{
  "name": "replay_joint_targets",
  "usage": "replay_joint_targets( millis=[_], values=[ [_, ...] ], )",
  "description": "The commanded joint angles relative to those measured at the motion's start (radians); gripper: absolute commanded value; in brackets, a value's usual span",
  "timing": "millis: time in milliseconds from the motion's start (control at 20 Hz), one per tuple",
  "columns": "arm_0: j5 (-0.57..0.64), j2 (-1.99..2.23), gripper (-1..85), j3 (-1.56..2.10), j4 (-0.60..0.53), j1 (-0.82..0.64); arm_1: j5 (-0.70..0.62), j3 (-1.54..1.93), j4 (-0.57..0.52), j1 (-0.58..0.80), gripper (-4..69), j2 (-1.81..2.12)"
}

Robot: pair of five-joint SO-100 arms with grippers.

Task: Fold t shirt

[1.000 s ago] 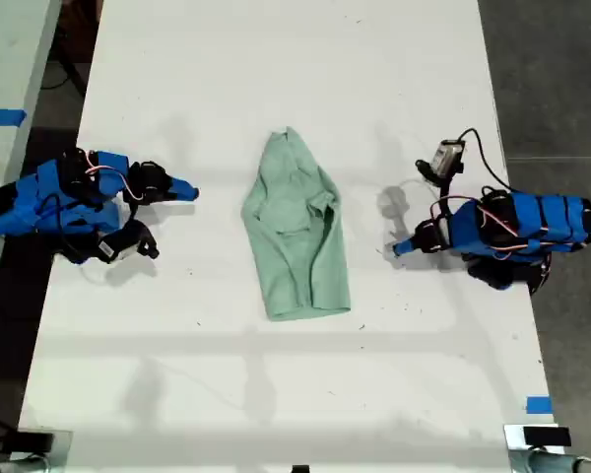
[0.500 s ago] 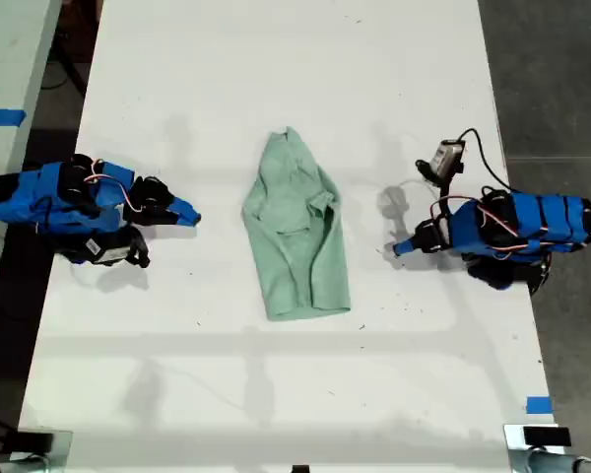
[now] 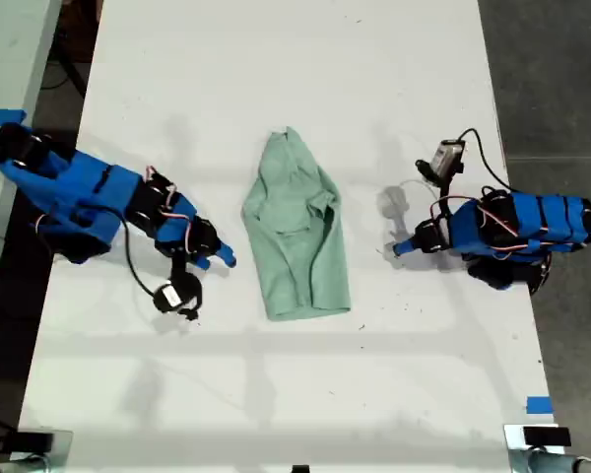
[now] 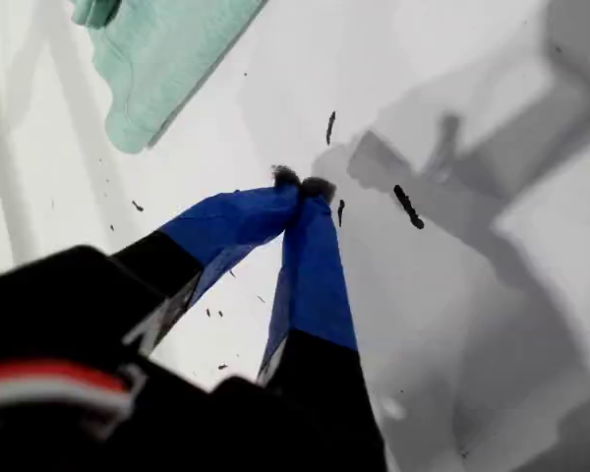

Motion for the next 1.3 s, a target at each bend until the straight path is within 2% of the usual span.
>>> replay_joint_targets(
  millis=[0,250,500,650,700,800,900,1050,1200,1250],
  values=[
    [0.084,-0.373,22.4,-0.483,0.118,-0.018,0.005,0.069,0.000,-0.014,-0.2,0.012],
    [0.199,-0.594,22.5,-0.732,0.126,-0.100,0.000,0.069,0.000,-0.012,-0.2,0.012],
    [0.189,-0.778,21.4,-0.838,0.126,-0.107,0.000,0.069,0.000,-0.015,-0.2,0.012],
    [0.195,-0.798,17.8,-0.871,0.140,-0.077,0.000,0.069,0.000,-0.015,-0.2,0.012],
    [0.193,-0.795,15.5,-0.871,0.164,-0.072,0.000,0.069,0.000,-0.015,-0.2,0.012],
    [0.149,-0.787,-0.1,-0.871,0.230,-0.066,0.002,0.069,0.000,-0.015,-0.2,0.012],
    [0.143,-0.778,-0.1,-0.871,0.250,-0.061,0.012,0.069,0.000,-0.018,-0.3,0.012],
    [0.149,-0.781,-0.1,-0.871,0.252,-0.067,0.091,0.069,0.000,-0.048,2.2,0.006],
    [0.155,-0.793,-0.1,-0.871,0.242,-0.075,0.183,0.063,-0.051,-0.143,1.6,0.002],
    [0.155,-0.795,-0.1,-0.871,0.242,-0.077,0.225,0.040,-0.031,-0.170,1.0,-0.017]
  ],
)
